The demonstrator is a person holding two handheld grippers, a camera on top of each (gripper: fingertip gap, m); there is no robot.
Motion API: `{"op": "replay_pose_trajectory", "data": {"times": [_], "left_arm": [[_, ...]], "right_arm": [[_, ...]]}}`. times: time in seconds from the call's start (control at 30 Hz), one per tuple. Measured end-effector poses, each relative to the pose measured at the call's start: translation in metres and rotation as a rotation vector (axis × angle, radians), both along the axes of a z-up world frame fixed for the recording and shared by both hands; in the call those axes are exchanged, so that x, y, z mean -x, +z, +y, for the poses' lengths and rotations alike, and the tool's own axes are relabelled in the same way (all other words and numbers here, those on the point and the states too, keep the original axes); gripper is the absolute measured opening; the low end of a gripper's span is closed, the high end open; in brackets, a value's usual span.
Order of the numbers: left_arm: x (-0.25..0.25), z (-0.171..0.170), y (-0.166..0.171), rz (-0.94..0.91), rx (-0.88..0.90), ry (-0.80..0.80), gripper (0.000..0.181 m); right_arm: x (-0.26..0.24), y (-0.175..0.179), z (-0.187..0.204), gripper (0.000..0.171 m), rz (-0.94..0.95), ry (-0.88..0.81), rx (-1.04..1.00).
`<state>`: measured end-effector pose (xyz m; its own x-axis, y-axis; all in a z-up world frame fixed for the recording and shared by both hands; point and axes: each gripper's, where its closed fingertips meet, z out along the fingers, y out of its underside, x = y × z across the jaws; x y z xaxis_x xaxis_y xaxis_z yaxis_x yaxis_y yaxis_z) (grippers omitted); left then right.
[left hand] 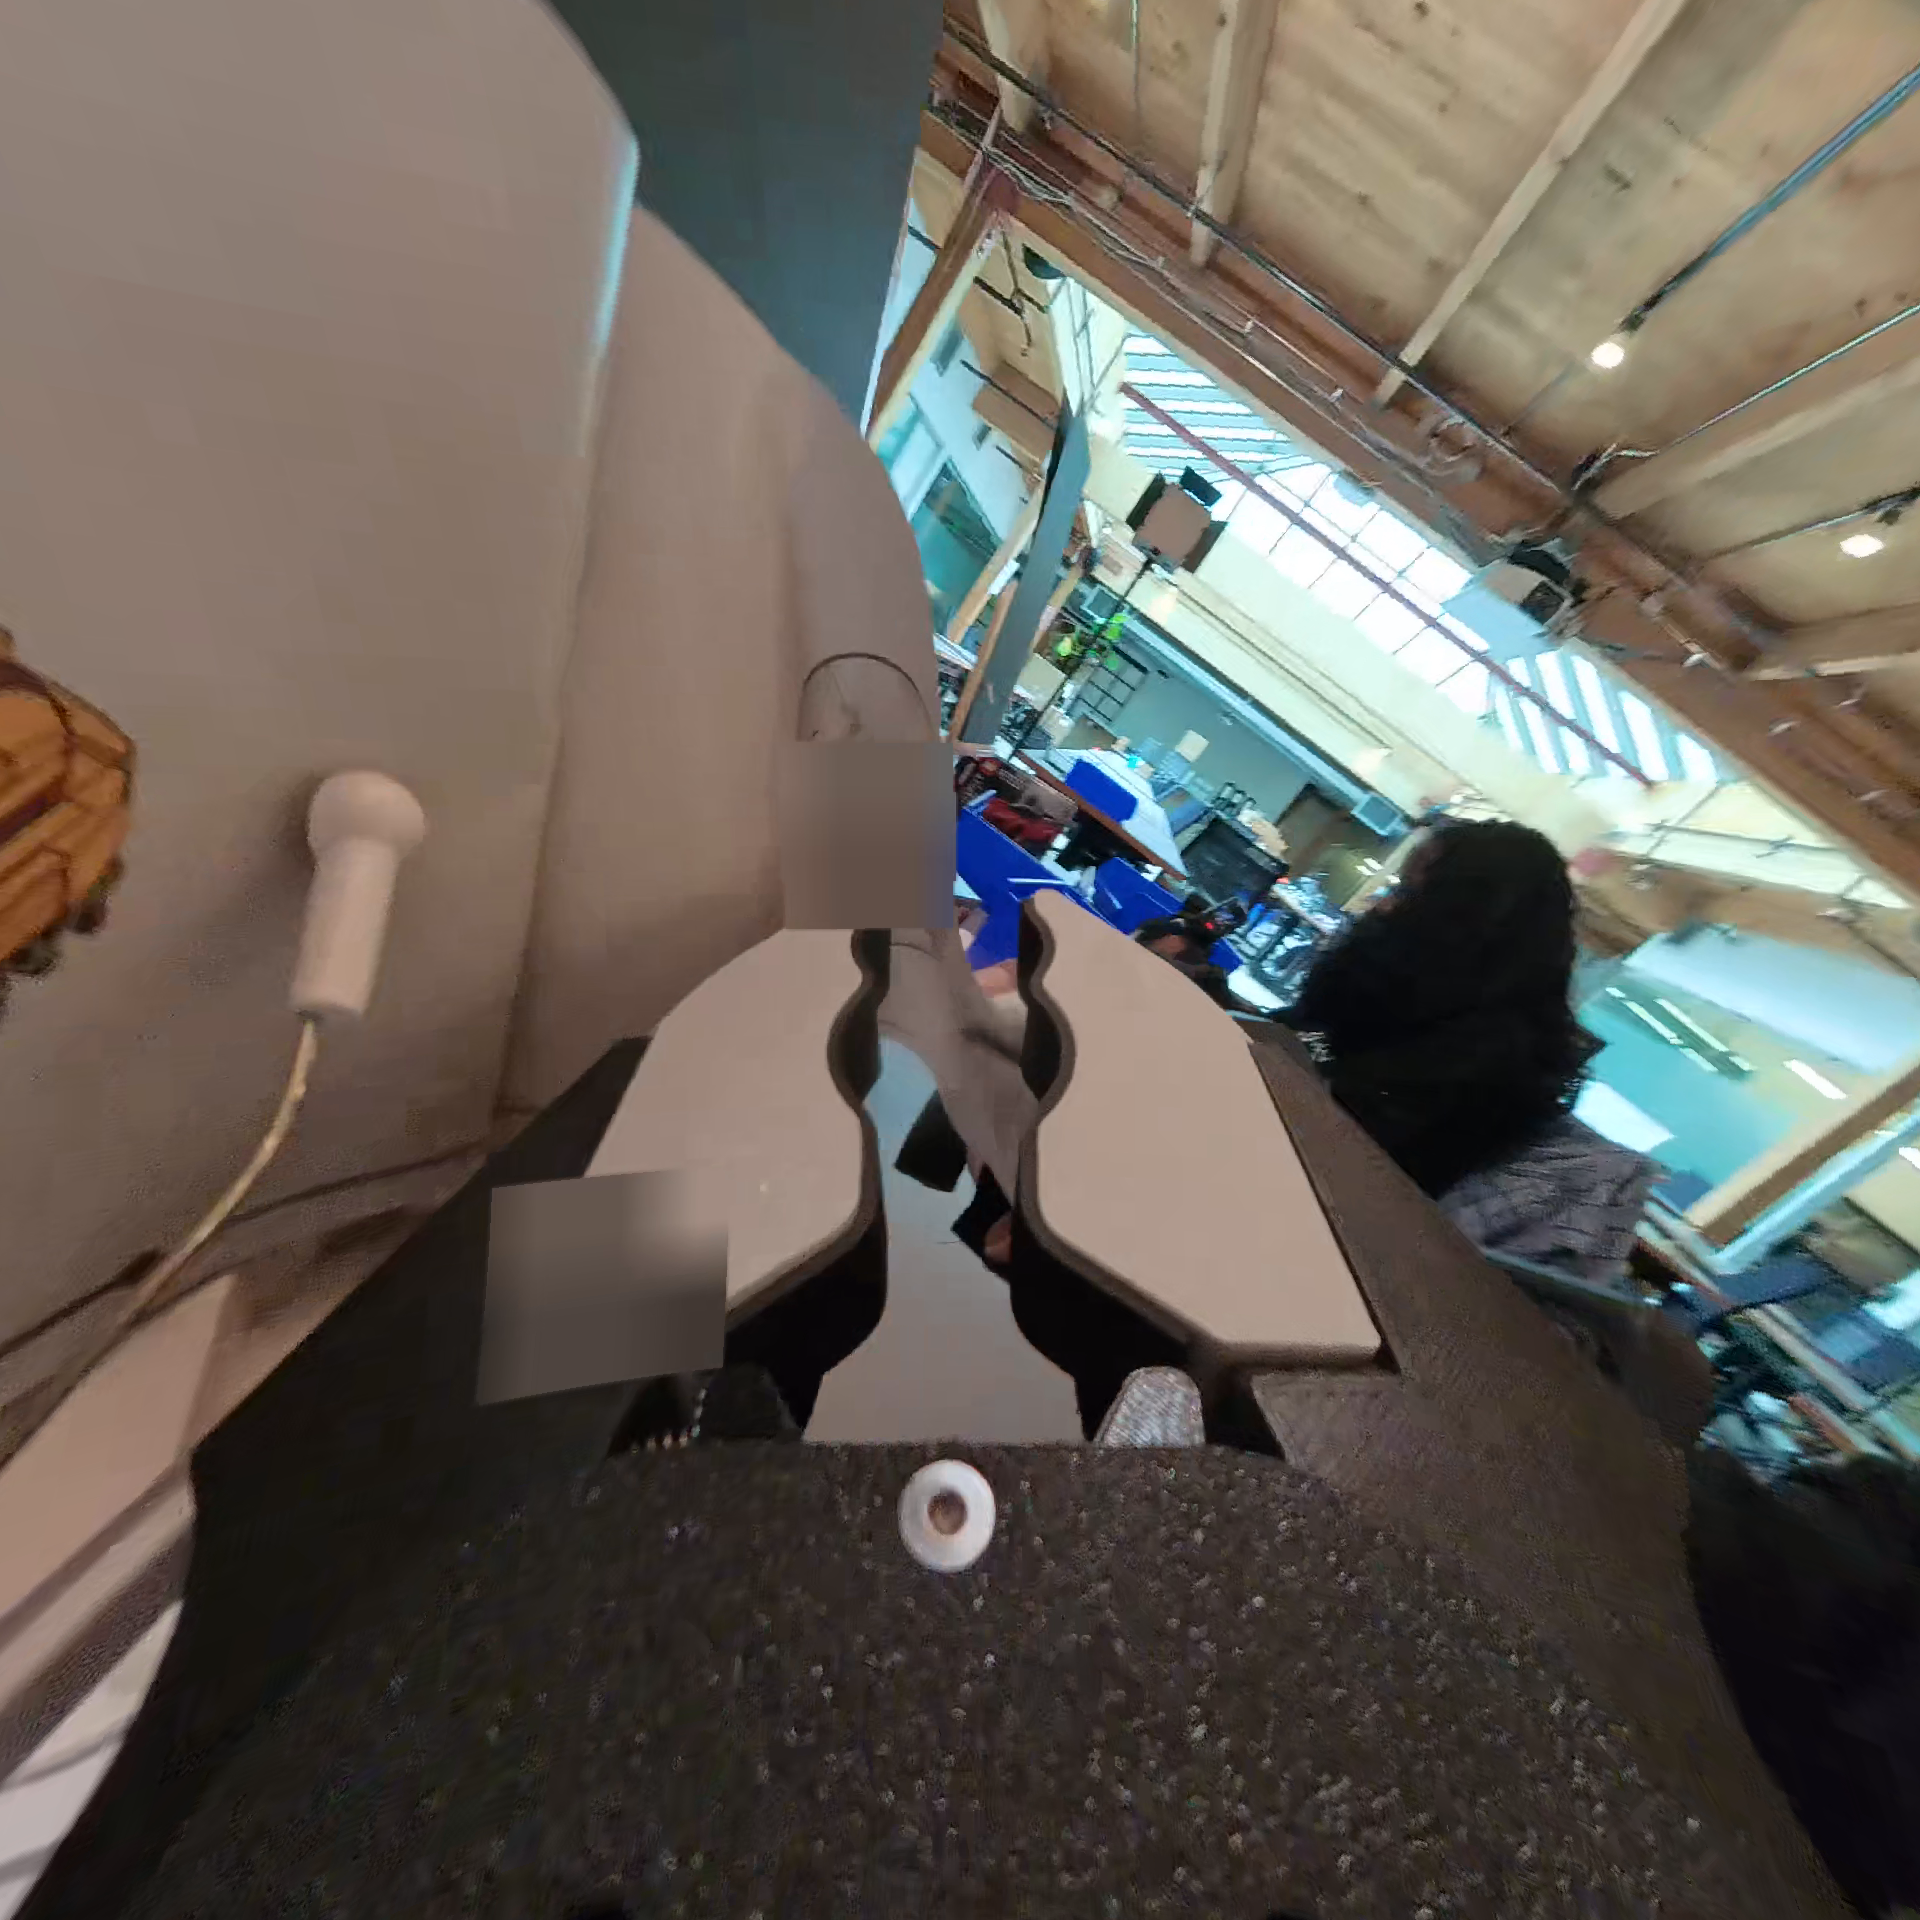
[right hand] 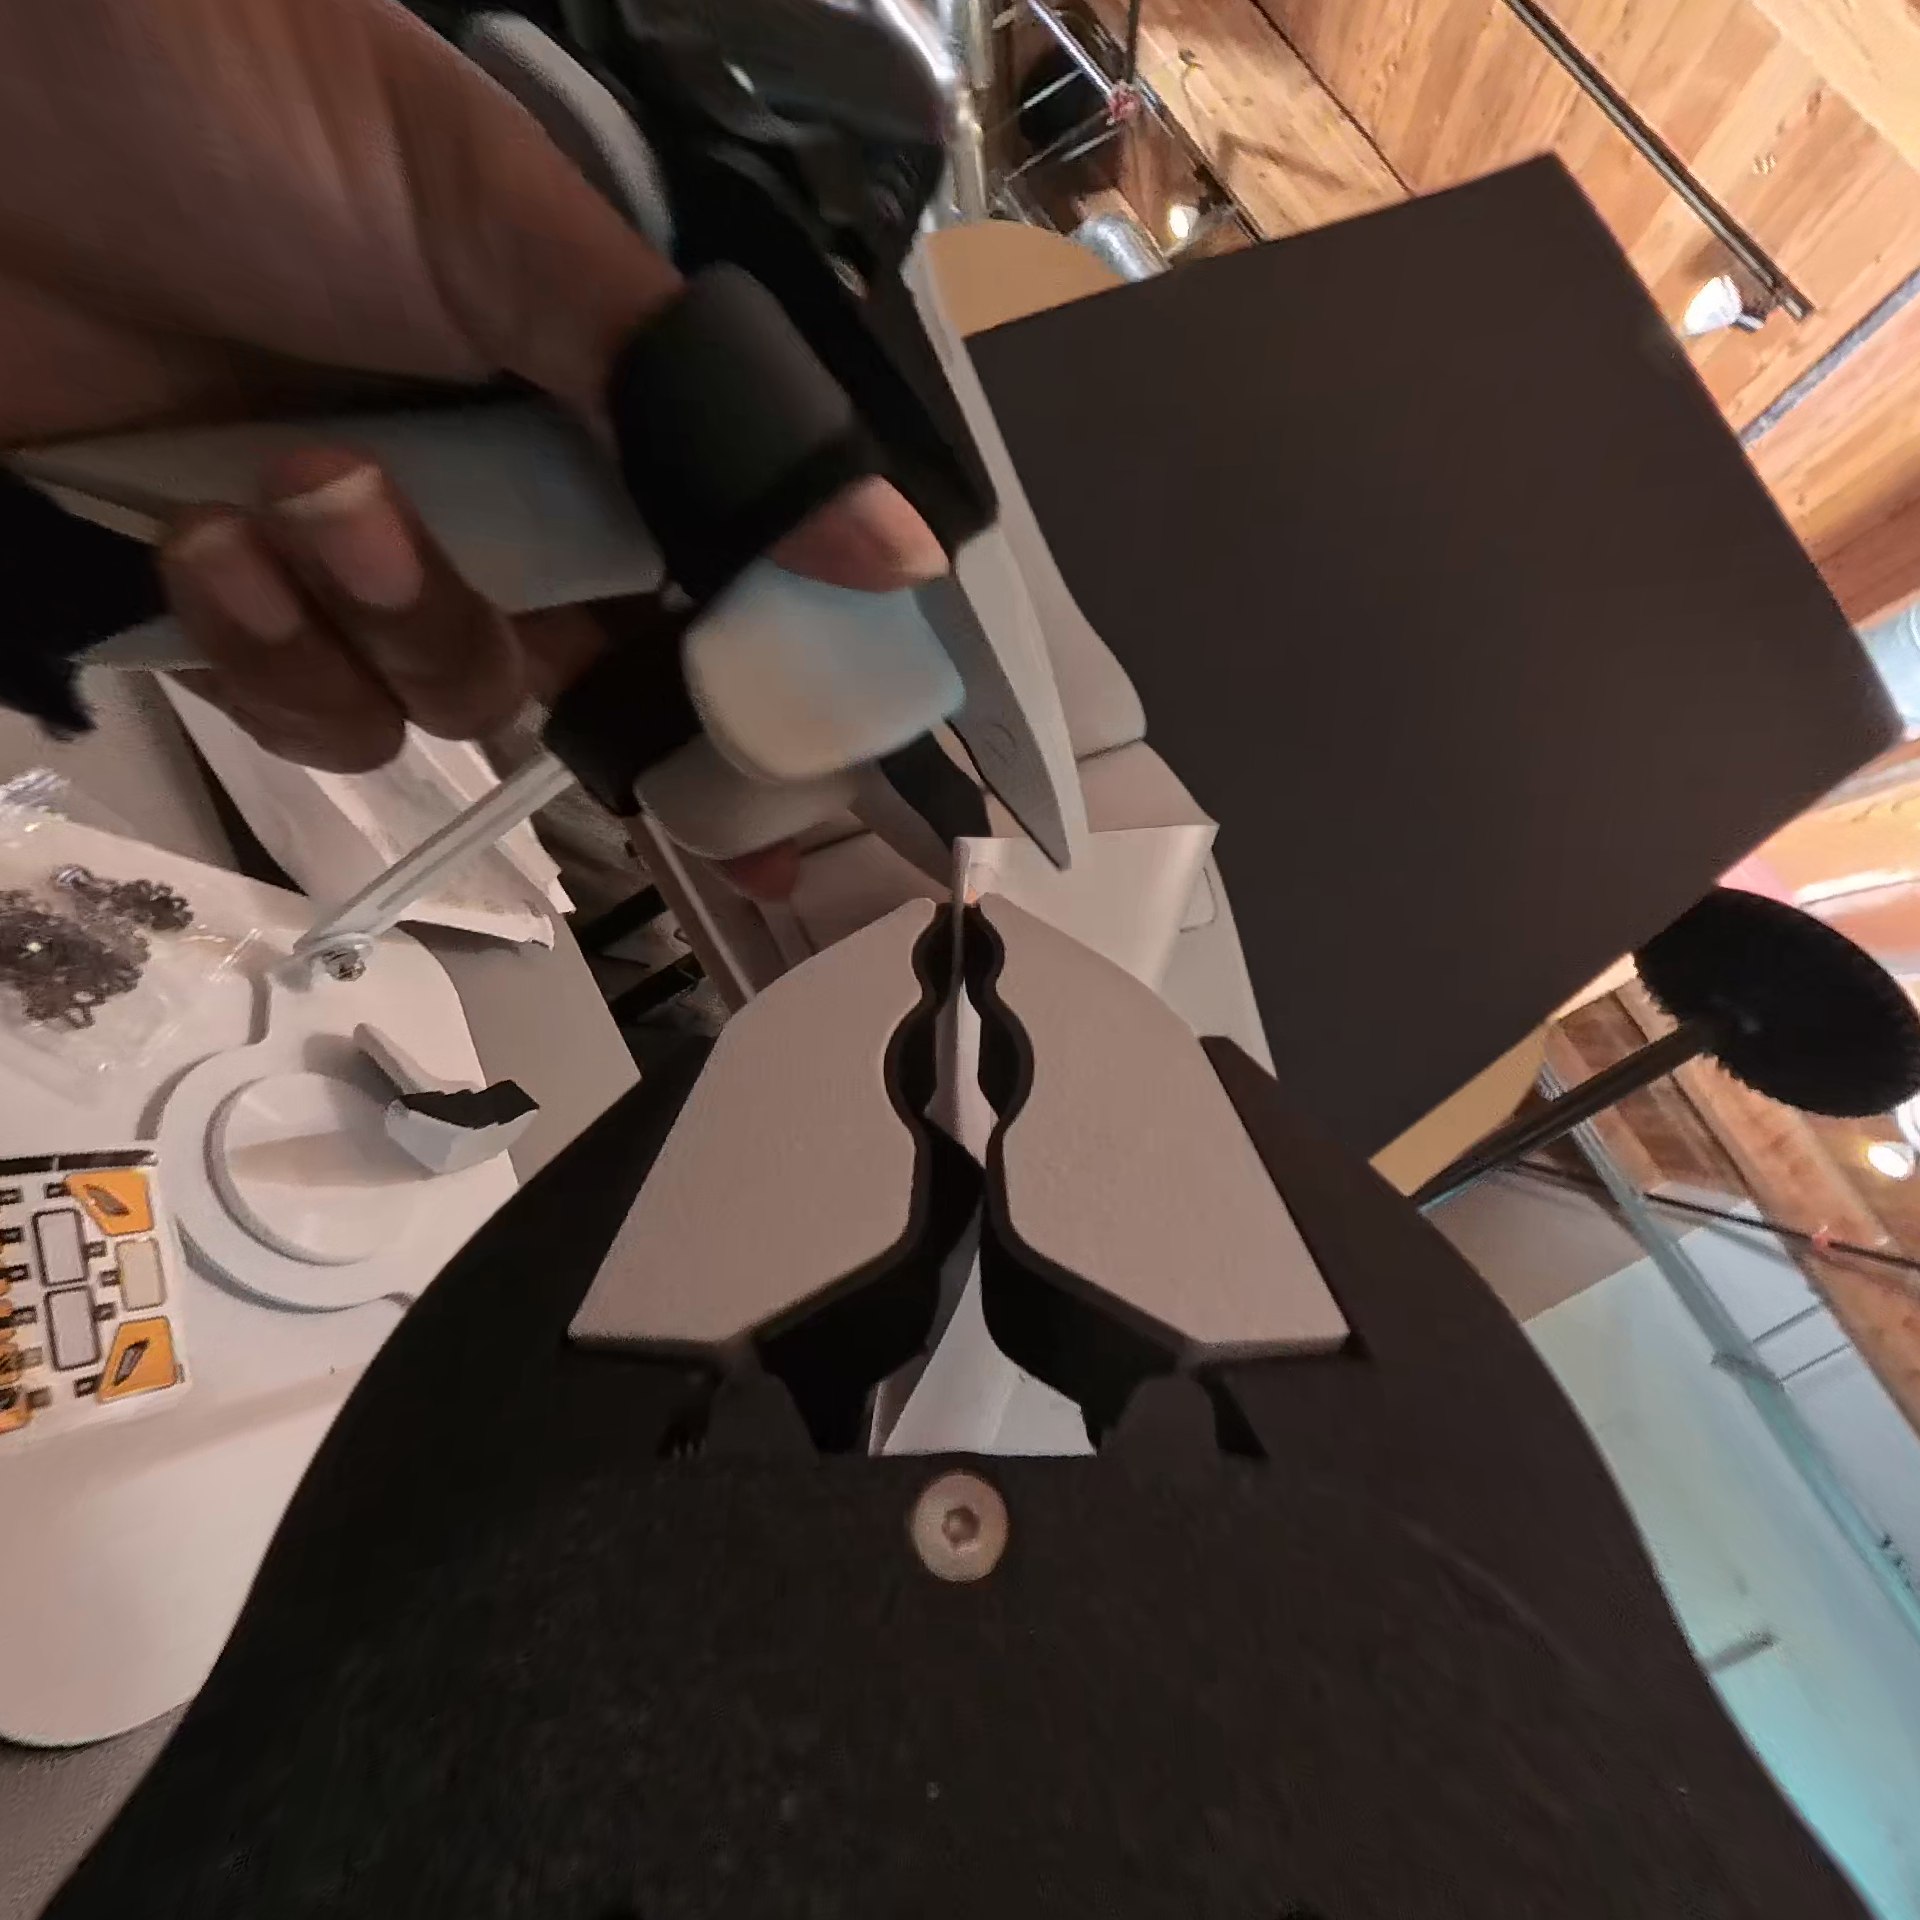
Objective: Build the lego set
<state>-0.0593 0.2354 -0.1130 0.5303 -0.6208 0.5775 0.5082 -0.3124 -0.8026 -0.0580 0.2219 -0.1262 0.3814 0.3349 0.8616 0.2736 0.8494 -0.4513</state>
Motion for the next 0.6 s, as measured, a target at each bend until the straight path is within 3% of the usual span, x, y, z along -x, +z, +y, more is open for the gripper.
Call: {"op": "replay_pose_trajectory", "data": {"times": [0.1, 0.2, 0.33, 0.43, 0.53, 0.6], "left_arm": [[0.002, 0.001, -0.009, 0.054, 0.000, 0.021, 0.000], [0.012, -0.003, -0.007, 0.071, -0.017, 0.052, 0.000], [0.023, -0.016, 0.003, 0.082, -0.064, 0.048, 0.000], [0.023, -0.025, 0.010, 0.107, -0.101, 0.040, 0.000], [0.023, -0.027, 0.011, 0.150, -0.114, 0.061, 0.000], [0.022, -0.027, 0.012, 0.173, -0.123, 0.066, 0.000]], "right_arm": [[0.008, -0.008, -0.010, 0.003, -0.053, 0.026, -0.030], [0.011, -0.003, -0.032, 0.009, -0.073, 0.123, 0.017], [-0.007, 0.046, -0.054, 0.013, 0.070, 0.291, 0.211], [-0.026, 0.053, -0.027, 0.011, 0.103, 0.250, 0.330], [-0.038, 0.027, 0.013, 0.016, 0.050, 0.132, 0.412], [-0.037, 0.006, 0.018, 0.023, -0.006, 0.210, 0.595]]}}
